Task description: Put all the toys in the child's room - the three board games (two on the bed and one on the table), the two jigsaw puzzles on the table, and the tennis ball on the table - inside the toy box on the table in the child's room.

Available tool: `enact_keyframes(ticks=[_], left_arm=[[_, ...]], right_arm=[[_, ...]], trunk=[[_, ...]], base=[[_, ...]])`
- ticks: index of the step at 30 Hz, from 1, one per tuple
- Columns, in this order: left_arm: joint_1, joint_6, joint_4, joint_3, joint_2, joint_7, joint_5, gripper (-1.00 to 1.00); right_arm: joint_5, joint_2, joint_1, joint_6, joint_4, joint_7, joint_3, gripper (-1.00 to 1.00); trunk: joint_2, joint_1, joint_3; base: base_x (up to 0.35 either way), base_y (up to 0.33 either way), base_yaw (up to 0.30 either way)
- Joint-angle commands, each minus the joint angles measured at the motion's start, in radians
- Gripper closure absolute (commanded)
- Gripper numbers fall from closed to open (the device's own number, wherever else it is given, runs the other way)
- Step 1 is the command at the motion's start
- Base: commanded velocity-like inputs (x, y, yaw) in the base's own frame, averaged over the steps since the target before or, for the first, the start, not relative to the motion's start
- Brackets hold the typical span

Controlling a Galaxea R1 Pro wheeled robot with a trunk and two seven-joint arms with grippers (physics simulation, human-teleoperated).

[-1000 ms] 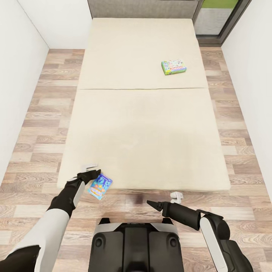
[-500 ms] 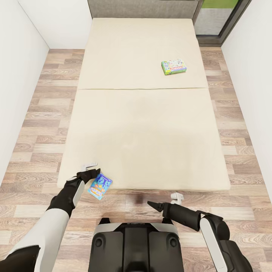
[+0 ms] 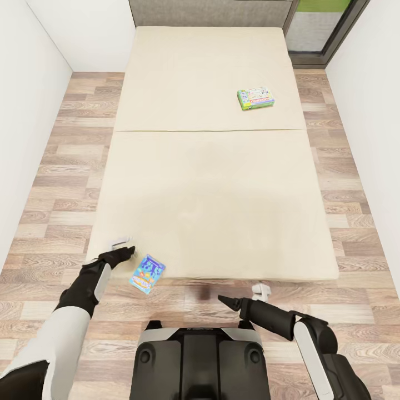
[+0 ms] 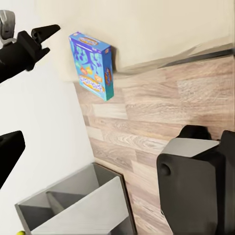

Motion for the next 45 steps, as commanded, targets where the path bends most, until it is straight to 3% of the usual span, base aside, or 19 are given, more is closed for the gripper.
enact_keyframes(ticks=[1,2,4,7,17,22,24,31,39,45], left_arm=[[0.000,0.018,-0.006,0.018,0.006,-0.008,0.004,-1.00],[0.000,0.056,-0.020,0.065,0.021,-0.028,0.005,-1.00],[0.002,0.091,-0.032,0.113,0.040,-0.073,0.006,-1.00],[0.003,0.120,-0.040,0.154,0.063,-0.143,0.006,-1.00],[0.008,0.238,-0.045,0.240,0.184,-0.462,0.005,-1.00],[0.024,0.269,-0.044,0.273,0.231,-0.621,0.005,-1.00],[0.051,0.291,-0.045,0.291,0.250,-0.744,0.004,-1.00],[0.074,0.336,-0.045,0.299,0.284,-0.935,-0.003,-1.00],[0.084,0.347,-0.046,0.300,0.298,-1.041,-0.006,-1.00],[0.091,0.349,-0.046,0.302,0.302,-1.080,-0.007,-1.00]], right_arm=[[0.001,0.001,0.000,0.006,0.007,0.004,-0.003,-1.00],[0.002,0.001,-0.001,0.005,0.033,0.004,-0.003,-1.00],[0.003,0.001,-0.001,0.005,0.061,0.004,-0.004,-1.00],[0.003,0.001,-0.002,0.004,0.084,0.004,-0.004,-1.00],[0.004,0.002,-0.003,-0.001,0.116,0.003,-0.004,-1.00],[0.002,0.002,-0.002,-0.035,0.132,0.006,-0.004,-1.00],[0.002,0.002,-0.003,-0.073,0.163,0.012,-0.003,-1.00],[-0.003,0.003,-0.006,-0.101,0.215,0.017,-0.003,-1.00],[-0.007,0.004,-0.006,-0.109,0.230,0.018,-0.002,-1.00],[-0.008,0.007,-0.007,-0.109,0.230,0.018,0.004,-1.00]], trunk=[[-0.001,0.001,-0.001],[-0.001,0.001,-0.001],[-0.001,0.001,-0.001],[-0.001,0.001,-0.001],[-0.001,0.001,-0.001],[-0.001,0.001,-0.001],[-0.001,0.001,-0.001],[-0.001,0.001,-0.001],[-0.001,0.001,-0.001],[-0.001,0.001,-0.001]], base=[[0.000,0.000,0.000],[0.000,0.000,0.000],[0.000,0.000,0.000],[0.000,0.000,0.000],[0.000,0.000,0.000],[0.000,0.000,0.000],[0.000,0.000,0.000],[0.000,0.000,0.000],[0.000,0.047,0.000],[0.000,0.170,0.000]])
